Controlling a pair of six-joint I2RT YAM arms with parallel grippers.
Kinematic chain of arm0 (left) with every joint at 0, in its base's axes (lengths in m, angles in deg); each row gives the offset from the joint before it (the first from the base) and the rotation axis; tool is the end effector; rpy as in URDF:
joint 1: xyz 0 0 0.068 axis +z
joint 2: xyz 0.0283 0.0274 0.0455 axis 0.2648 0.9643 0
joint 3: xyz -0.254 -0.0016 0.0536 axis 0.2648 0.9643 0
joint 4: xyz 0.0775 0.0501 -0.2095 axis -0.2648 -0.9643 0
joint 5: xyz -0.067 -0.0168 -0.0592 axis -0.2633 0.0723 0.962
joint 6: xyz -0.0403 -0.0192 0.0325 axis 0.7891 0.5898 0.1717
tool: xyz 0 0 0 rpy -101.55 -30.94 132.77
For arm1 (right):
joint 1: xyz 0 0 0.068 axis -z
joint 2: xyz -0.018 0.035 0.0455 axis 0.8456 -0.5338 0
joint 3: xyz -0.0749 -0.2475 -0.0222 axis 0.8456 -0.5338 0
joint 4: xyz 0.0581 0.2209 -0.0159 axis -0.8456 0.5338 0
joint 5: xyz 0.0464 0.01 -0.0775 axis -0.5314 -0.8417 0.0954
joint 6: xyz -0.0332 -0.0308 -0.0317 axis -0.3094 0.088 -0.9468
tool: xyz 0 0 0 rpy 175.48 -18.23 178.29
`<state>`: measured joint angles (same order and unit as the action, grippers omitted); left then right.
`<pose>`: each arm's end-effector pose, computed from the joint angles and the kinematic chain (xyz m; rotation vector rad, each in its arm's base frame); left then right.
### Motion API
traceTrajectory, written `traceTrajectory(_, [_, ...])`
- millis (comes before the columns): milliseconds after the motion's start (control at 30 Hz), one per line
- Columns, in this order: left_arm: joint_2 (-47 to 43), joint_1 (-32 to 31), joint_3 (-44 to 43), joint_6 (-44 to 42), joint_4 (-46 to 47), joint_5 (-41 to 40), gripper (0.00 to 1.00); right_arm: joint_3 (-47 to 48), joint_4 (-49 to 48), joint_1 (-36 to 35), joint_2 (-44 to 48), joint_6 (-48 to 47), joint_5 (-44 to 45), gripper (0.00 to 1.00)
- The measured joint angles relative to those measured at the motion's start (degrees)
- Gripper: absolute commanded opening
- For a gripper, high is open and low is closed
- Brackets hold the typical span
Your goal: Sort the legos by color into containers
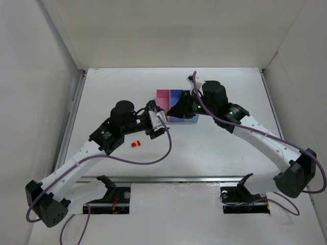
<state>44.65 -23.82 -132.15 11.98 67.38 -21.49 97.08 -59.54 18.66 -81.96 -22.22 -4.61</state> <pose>0.1442 -0.1413 0.3586 1.3174 1.1339 -0.5107 0.2075 0.1872 0.3600 -0.3260 2.0970 1.2248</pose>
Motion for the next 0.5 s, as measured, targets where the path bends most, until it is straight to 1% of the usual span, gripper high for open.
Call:
traceTrajectory(33, [-0.2, 0.0, 0.7, 0.2, 0.9, 0.0, 0.64, 0.0, 0.0, 0.0, 0.0, 0.0, 0.0, 0.00])
traceTrajectory(133, [-0.5, 0.0, 2.3, 0.8, 1.9, -0.5, 0.59, 0.0, 0.0, 0.0, 0.0, -0.1, 0.0, 0.00])
traceTrajectory(267, [-0.3, 0.0, 2.4, 0.9, 2.1, -1.7, 0.56, 0.0, 0.0, -0.2, 0.0, -0.2, 0.0, 0.00])
traceTrajectory(367, [-0.1, 0.0, 2.4, 1.0, 2.6, -2.6, 0.56, 0.0, 0.0, -0.7, 0.0, -0.2, 0.0, 0.00])
traceTrajectory(500, [0.2, 0.0, 2.4, 1.5, 3.6, -3.5, 0.52, 0.0, 0.0, -1.1, 0.0, -0.2, 0.1, 0.00])
